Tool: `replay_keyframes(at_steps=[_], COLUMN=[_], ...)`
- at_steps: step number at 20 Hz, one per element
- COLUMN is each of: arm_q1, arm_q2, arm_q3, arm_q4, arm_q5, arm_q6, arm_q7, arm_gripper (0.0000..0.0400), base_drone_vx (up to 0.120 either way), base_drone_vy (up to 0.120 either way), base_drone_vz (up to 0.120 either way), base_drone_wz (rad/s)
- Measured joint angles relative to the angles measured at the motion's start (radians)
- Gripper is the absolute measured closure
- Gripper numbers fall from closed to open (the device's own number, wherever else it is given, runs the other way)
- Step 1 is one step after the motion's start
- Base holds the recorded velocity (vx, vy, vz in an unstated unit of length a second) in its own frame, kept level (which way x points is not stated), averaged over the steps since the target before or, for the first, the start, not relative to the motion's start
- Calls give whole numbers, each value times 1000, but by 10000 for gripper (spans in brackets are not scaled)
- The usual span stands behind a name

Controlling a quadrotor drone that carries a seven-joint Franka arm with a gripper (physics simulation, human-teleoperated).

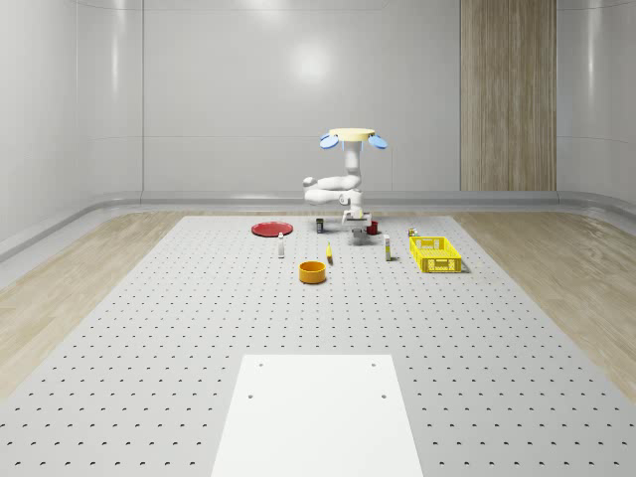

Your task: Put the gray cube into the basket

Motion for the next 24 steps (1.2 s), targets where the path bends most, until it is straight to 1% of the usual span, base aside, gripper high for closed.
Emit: replay_keyframes(at_steps=[5,15,16,22,24], arm_q1=[-5,-12,-13,-16,-18], arm_q2=[-13,-41,-44,-60,-65], arm_q3=[25,40,41,44,44], arm_q4=[-2,-2,-2,-1,-1], arm_q5=[28,50,51,59,61], arm_q6=[4,28,30,45,50], arm_q7=[6,13,13,16,17], arm_gripper=[150,150,150,150,150], base_drone_vx=[120,120,120,0,80], base_drone_vy=[120,120,120,120,120], base_drone_vz=[120,120,40,0,0], base_drone_wz=[0,0,0,0,0])
